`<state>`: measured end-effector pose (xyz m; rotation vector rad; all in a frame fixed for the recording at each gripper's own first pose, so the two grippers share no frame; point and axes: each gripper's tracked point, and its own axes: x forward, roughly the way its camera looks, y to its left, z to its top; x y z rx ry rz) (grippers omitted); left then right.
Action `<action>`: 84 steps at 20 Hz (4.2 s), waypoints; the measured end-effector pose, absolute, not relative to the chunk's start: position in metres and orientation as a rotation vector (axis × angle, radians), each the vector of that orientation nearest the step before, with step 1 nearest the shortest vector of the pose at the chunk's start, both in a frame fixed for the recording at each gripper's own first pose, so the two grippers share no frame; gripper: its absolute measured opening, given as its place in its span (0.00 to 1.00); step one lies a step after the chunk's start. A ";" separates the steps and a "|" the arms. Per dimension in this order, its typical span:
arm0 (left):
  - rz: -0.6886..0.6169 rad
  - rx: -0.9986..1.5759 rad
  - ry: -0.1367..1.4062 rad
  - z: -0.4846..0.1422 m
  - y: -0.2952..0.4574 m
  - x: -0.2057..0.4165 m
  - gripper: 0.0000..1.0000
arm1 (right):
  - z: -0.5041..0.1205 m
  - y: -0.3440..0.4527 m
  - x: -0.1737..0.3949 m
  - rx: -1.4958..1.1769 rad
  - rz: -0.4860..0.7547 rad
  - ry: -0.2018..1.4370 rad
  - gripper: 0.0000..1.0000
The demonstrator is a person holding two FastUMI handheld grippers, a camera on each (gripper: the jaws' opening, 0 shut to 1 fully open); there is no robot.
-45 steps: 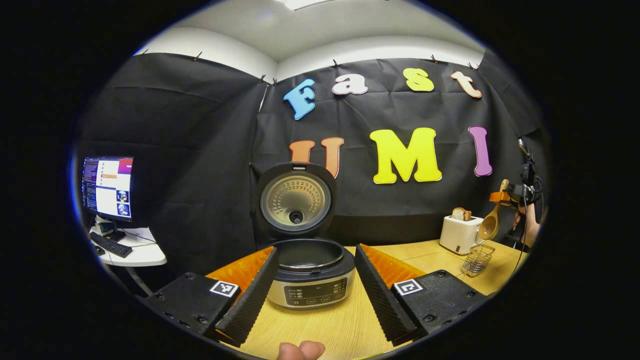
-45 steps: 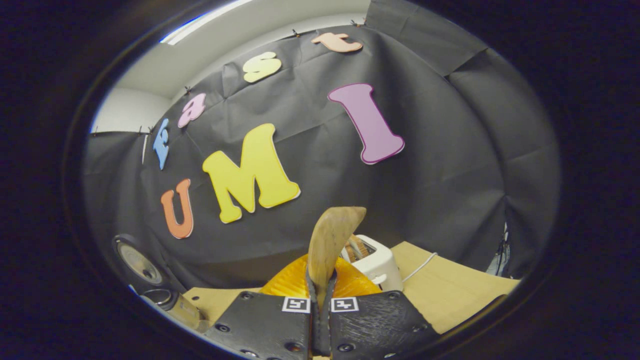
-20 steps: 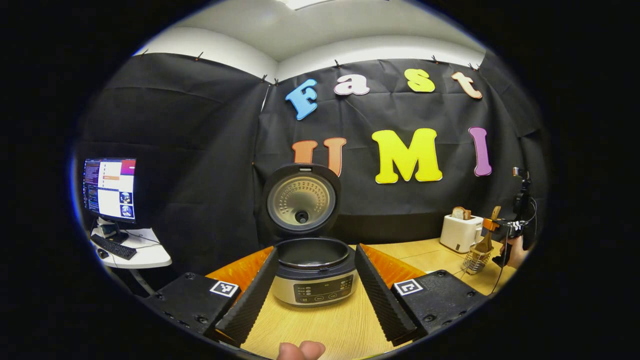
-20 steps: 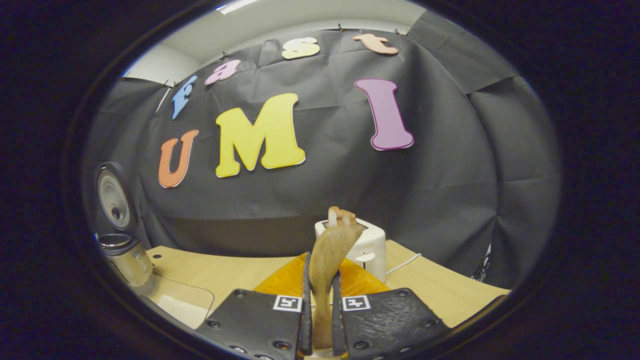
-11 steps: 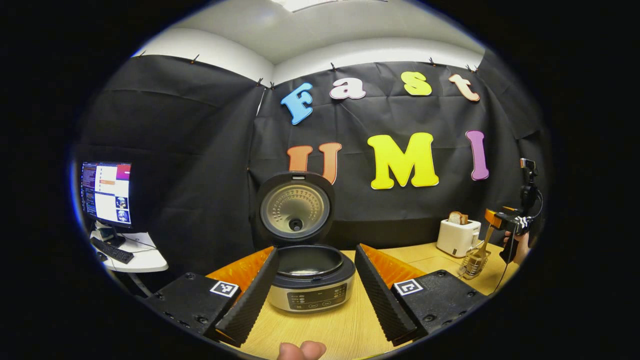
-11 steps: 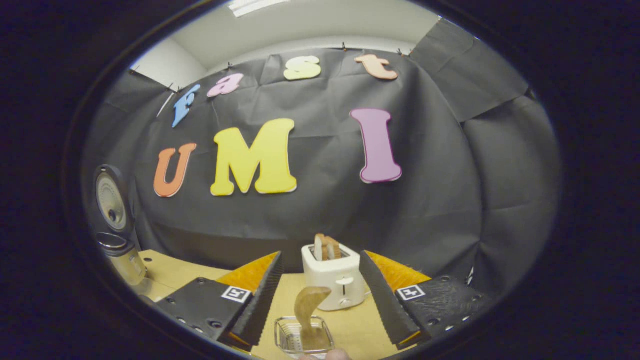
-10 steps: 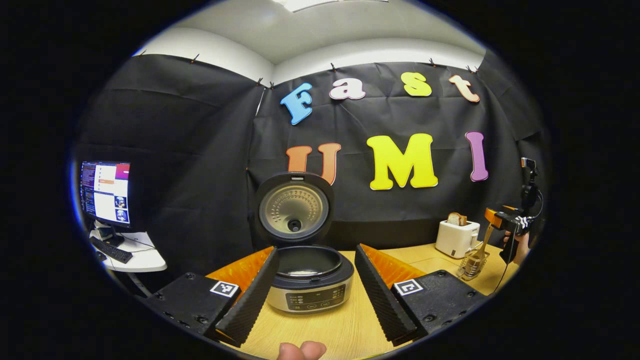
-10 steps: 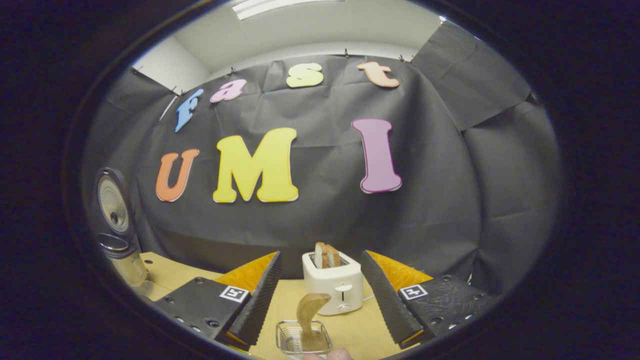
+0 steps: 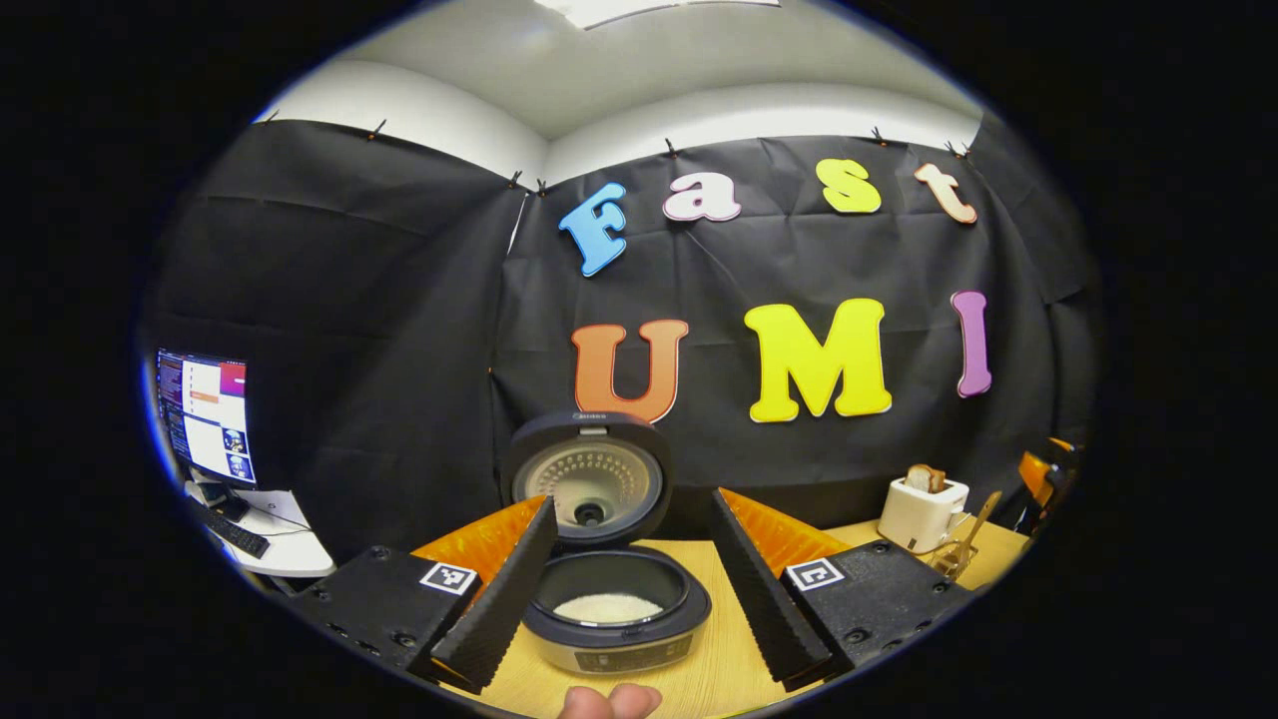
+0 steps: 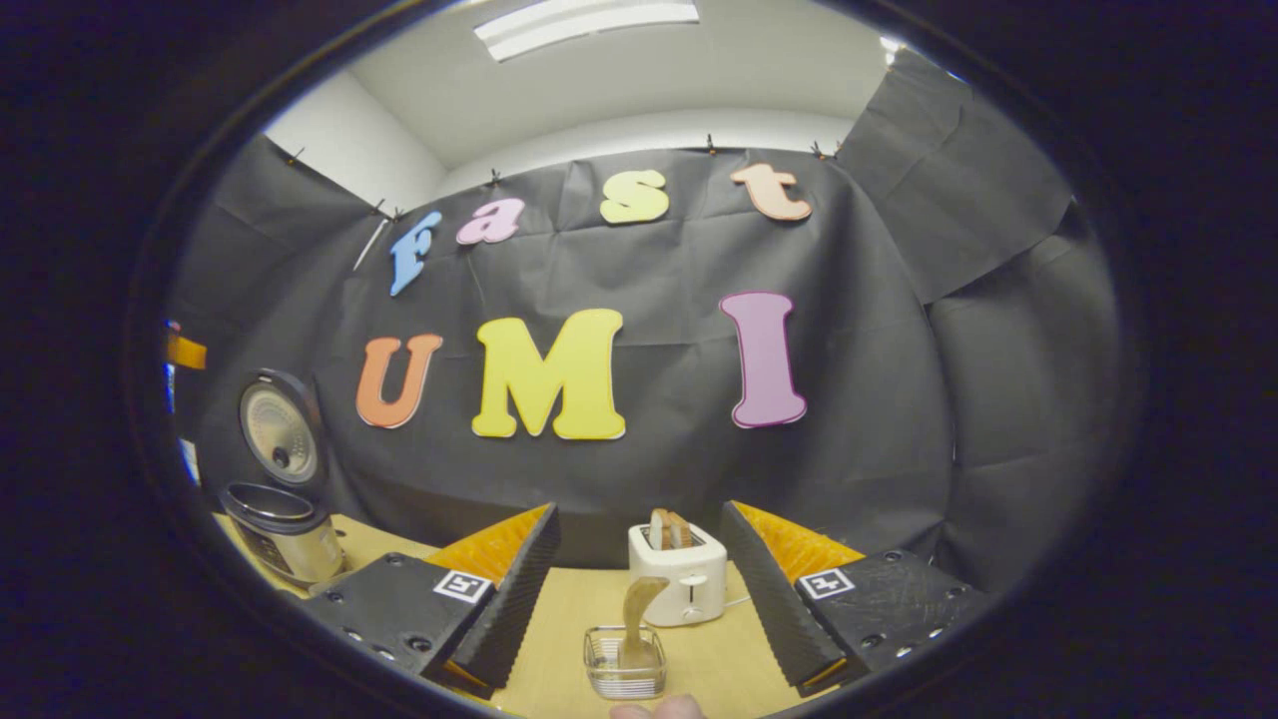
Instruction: Close the left gripper, press the button to open the rice cooker; take a wooden spoon from the chopstick holder with the right hand, scoop a spoonful of rice and pour it into the rice cooker, then put the wooden spoon back into the chopstick holder.
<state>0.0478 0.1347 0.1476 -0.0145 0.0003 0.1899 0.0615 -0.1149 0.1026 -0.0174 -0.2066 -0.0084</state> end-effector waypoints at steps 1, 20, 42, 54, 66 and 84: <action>0.181 -0.022 0.018 0.153 0.135 0.061 0.96 | 0.104 -0.114 0.054 -0.024 0.001 -0.219 0.96; 0.374 0.076 0.237 0.211 0.217 0.229 0.96 | 0.055 -0.133 -0.003 0.041 0.028 -0.214 0.95; 0.407 -0.087 0.499 0.139 0.228 0.247 0.99 | 0.032 -0.124 0.003 0.066 0.051 -0.164 0.96; 0.332 -0.097 0.523 0.091 0.179 0.169 0.99 | 0.024 -0.086 -0.015 0.139 0.177 -0.147 0.95; 0.334 -0.079 0.444 0.026 0.151 0.118 0.96 | 0.029 -0.087 -0.038 0.107 0.178 -0.175 0.95; 0.354 -0.043 0.339 -0.026 0.140 0.097 0.91 | -0.015 -0.086 -0.026 0.115 0.149 -0.088 0.95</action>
